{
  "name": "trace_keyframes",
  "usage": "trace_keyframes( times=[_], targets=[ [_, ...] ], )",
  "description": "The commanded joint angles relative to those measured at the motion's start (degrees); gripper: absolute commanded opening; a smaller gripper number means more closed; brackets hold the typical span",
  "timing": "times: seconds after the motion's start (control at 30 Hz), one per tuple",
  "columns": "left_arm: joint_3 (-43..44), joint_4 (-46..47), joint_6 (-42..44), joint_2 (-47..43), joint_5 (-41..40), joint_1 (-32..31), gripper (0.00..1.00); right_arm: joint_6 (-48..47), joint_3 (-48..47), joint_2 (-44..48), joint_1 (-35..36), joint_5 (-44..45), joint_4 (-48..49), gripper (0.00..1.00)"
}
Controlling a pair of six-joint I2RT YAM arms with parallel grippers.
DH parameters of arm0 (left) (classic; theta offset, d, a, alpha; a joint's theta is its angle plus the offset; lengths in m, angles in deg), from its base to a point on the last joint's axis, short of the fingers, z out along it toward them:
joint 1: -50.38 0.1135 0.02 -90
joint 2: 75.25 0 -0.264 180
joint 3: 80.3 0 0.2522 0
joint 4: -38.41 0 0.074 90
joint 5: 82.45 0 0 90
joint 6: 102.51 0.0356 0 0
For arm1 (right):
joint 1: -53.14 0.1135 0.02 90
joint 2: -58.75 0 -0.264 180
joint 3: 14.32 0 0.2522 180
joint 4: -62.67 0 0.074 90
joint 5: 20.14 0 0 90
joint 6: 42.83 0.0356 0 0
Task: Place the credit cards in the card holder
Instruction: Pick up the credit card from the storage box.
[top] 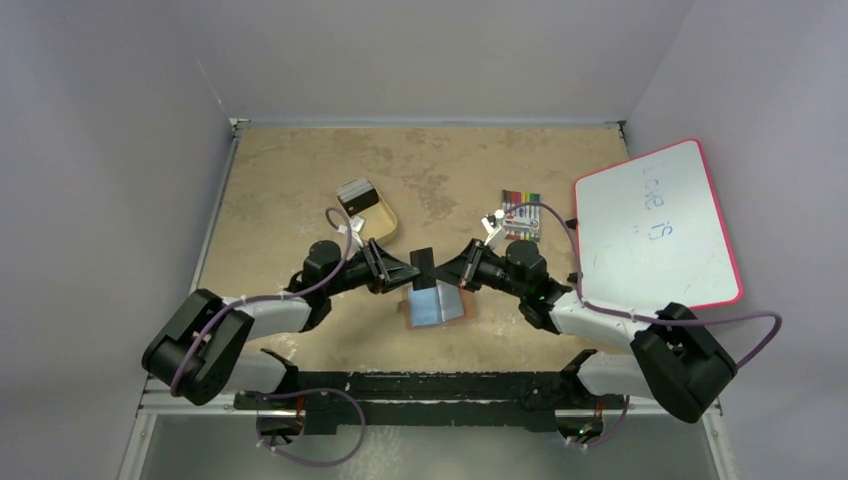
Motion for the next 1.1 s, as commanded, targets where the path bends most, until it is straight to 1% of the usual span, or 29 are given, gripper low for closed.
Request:
trace_keyframes(
  times=[0.0, 0.07, 0.13, 0.2, 0.23, 0.33, 0.43, 0.57, 0.73, 0.83, 0.93, 1.07],
  targets=[
    [4.6, -19.7, 13.1, -5.8, -5.5, -0.4, 0.36, -3.9, -1.3, 2.7, 0.2, 2.0, -5.4, 0.00],
    [6.8, -29.7, 19.1, -8.6, -9.4, -0.5, 0.42, -6.3, -2.0, 3.0, 0.2, 2.9, -9.6, 0.00],
    [9.0, -38.4, 24.8, -10.5, -13.4, -0.5, 0.46, -8.3, -3.0, 2.9, 0.2, 4.8, -14.0, 0.00],
    [10.4, -44.8, 29.1, -11.2, -17.2, -0.9, 0.47, -9.7, -4.2, 2.4, 0.2, 6.6, -18.3, 0.00],
    [10.4, -46.1, 30.5, -10.9, -18.2, -1.1, 0.48, -10.5, -4.6, 2.0, 0.2, 7.1, -20.2, 0.00],
    [9.7, -45.9, 31.8, -8.5, -18.6, -1.7, 0.50, -11.9, -5.3, 0.9, 0.2, 8.1, -24.8, 0.00],
    [9.6, -45.0, 32.4, -5.5, -19.3, -3.9, 0.51, -12.4, -4.6, 0.1, 0.2, 8.3, -26.2, 0.00],
    [9.5, -43.2, 32.9, -3.0, -21.0, -6.8, 0.52, -11.5, -3.4, -0.7, 0.2, 9.3, -26.1, 0.00],
    [10.0, -43.7, 33.4, -0.6, -23.2, -8.1, 0.52, -11.1, -1.8, -1.8, 0.2, 9.8, -24.2, 0.00],
    [10.4, -44.5, 33.7, 0.4, -24.3, -8.4, 0.49, -10.4, -1.0, -2.0, 0.2, 9.5, -22.6, 0.00],
    [10.5, -45.0, 33.7, 1.0, -24.5, -8.6, 0.41, -9.6, -0.2, -1.6, 0.2, 9.7, -21.8, 0.00],
    [9.8, -45.3, 33.0, 1.0, -25.2, -8.8, 0.24, -7.5, 2.4, -0.2, 0.1, 9.5, -18.4, 0.00]
  ],
)
